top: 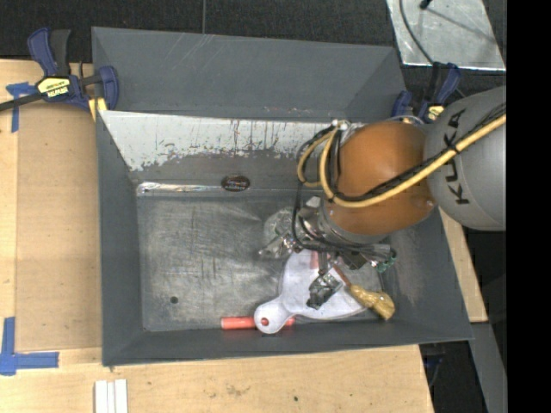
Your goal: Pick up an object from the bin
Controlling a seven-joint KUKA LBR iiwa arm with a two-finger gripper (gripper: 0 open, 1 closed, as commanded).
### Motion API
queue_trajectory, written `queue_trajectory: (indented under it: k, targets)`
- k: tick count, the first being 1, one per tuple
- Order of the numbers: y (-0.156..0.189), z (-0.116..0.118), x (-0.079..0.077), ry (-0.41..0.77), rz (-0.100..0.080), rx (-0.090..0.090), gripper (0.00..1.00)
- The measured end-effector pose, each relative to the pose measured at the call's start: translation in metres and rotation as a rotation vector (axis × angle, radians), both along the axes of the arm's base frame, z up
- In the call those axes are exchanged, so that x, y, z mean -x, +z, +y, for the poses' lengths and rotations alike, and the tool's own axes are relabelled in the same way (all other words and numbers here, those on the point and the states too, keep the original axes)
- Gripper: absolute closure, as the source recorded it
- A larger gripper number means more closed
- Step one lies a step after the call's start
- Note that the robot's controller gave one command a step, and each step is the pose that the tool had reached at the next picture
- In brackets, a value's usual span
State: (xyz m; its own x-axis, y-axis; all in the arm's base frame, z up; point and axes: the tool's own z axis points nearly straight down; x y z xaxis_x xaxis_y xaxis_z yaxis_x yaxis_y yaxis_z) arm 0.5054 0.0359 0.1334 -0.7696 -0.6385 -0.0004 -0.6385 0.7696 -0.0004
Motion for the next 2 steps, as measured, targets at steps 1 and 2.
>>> queue_trajectory:
  k: [1,2]
  targets:
    - [-0.008,-0.014,0.007,0.161,0.0,0.0,0.0]
    - [-0.052,-0.03,-0.01,0.085,-0.038,-0.018,1.0]
